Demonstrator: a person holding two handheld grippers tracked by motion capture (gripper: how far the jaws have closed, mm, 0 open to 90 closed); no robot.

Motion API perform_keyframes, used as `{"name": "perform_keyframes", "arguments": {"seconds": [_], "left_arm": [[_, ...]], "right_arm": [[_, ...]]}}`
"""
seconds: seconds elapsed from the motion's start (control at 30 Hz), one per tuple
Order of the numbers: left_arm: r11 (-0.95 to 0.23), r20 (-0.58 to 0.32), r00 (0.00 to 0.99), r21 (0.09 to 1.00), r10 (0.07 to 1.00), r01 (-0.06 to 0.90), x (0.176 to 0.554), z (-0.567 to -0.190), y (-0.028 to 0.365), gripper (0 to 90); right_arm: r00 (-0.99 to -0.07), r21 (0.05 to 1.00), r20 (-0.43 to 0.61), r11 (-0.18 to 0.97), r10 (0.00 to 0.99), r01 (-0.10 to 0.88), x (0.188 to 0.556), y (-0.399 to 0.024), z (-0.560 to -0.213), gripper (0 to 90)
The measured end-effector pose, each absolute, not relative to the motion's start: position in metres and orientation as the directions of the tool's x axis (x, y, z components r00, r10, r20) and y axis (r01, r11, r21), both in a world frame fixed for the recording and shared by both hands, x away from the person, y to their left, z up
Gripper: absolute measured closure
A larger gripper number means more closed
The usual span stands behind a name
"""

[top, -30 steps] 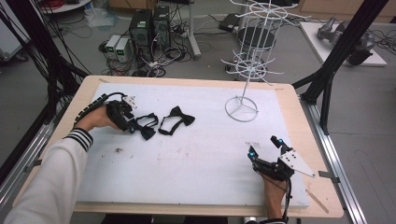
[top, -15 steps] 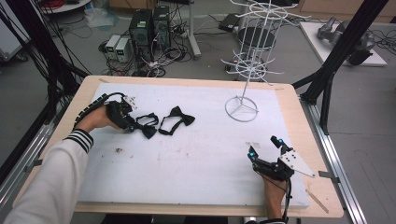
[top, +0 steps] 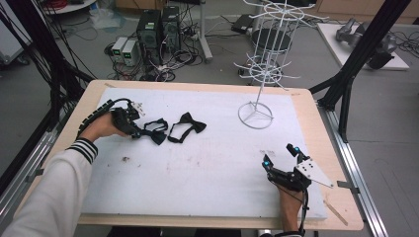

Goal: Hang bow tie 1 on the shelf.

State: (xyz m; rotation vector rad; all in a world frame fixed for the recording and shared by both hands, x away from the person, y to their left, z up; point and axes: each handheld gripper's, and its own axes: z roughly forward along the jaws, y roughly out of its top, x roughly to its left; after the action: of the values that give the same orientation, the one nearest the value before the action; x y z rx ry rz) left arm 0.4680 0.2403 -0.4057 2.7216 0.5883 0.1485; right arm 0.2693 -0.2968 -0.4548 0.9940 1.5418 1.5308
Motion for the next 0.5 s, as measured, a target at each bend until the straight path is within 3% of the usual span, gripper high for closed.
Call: {"name": "perform_keyframes", "arguments": {"seconds": [0.5], "left_arm": [[-0.791,-0.006,0.887,0.450,0.463,0.416,0.461,-0.391,0.253,78.3]], "right_arm": [[-0.432,0.999,0.017,-0.003,0.902,0.031,0.270,-0.297,-0.455,7.6]]}}
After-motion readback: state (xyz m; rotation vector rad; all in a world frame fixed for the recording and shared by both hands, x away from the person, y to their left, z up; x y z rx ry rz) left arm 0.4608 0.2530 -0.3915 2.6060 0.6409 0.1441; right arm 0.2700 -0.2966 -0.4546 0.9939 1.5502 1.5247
